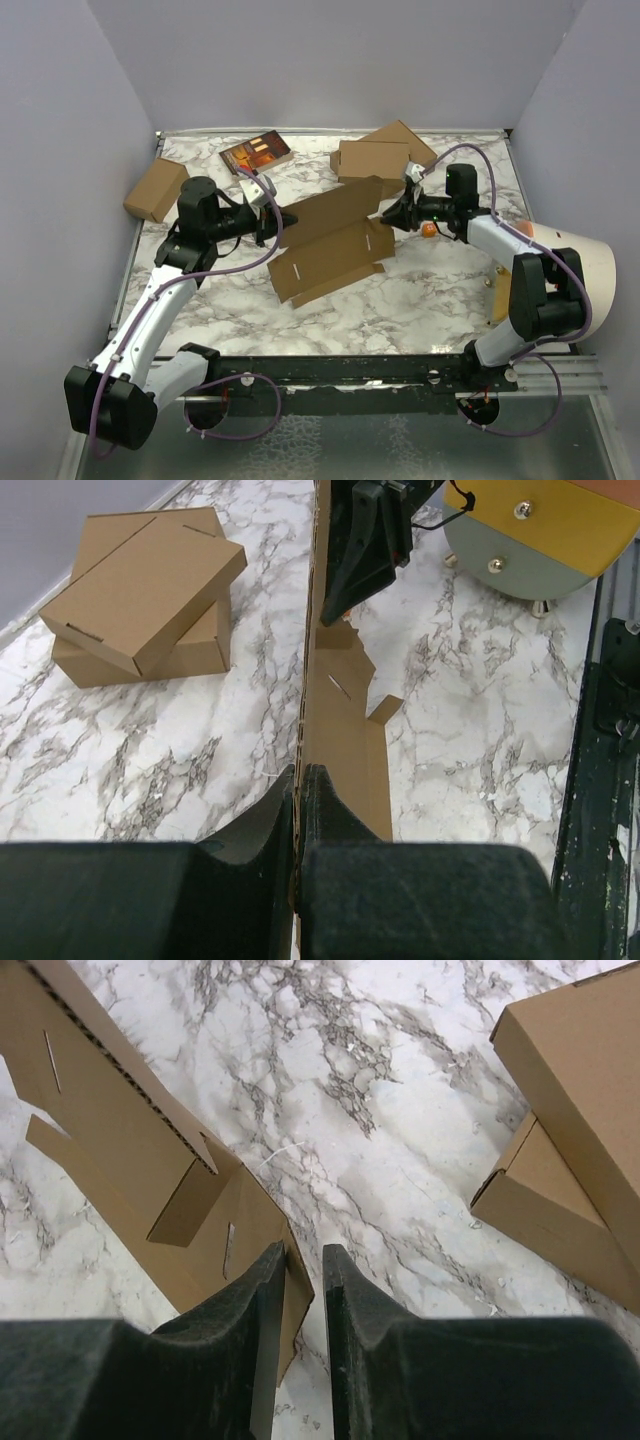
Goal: Fold the paper box
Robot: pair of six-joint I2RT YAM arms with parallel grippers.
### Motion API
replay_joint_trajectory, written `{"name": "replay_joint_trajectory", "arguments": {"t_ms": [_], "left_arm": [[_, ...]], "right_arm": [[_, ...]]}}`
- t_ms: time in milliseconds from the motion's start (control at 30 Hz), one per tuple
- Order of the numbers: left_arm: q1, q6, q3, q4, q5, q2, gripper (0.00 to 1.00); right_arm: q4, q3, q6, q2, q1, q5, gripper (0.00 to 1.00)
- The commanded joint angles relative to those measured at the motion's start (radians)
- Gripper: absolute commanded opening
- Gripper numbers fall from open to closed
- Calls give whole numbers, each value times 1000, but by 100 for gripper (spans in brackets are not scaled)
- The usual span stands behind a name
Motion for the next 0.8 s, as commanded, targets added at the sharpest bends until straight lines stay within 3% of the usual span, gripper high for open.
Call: {"name": "replay_joint_trajectory", "arguments": {"t_ms": [0, 167, 400, 567, 667, 767], "left_arm": [[-9, 26, 39, -25, -12, -11, 0], [-13, 32, 52, -35, -17, -14, 0], [-14, 35, 62, -38, -18, -13, 0], [-14, 36, 70, -39, -25, -9, 0], [-14, 17, 77, -30, -34, 0, 0], [-14, 2, 82, 0, -22, 5, 0]], "right_arm": [[-177, 52, -102, -31, 3, -30, 22], [-245, 89, -124, -10, 3, -45, 17], [-317, 125, -160, 32, 3, -82, 22], [-333, 141, -166, 38, 3, -66, 4], [-288, 129, -131, 14, 3, -44, 1], [-95, 47, -41, -56, 3, -18, 1]]}}
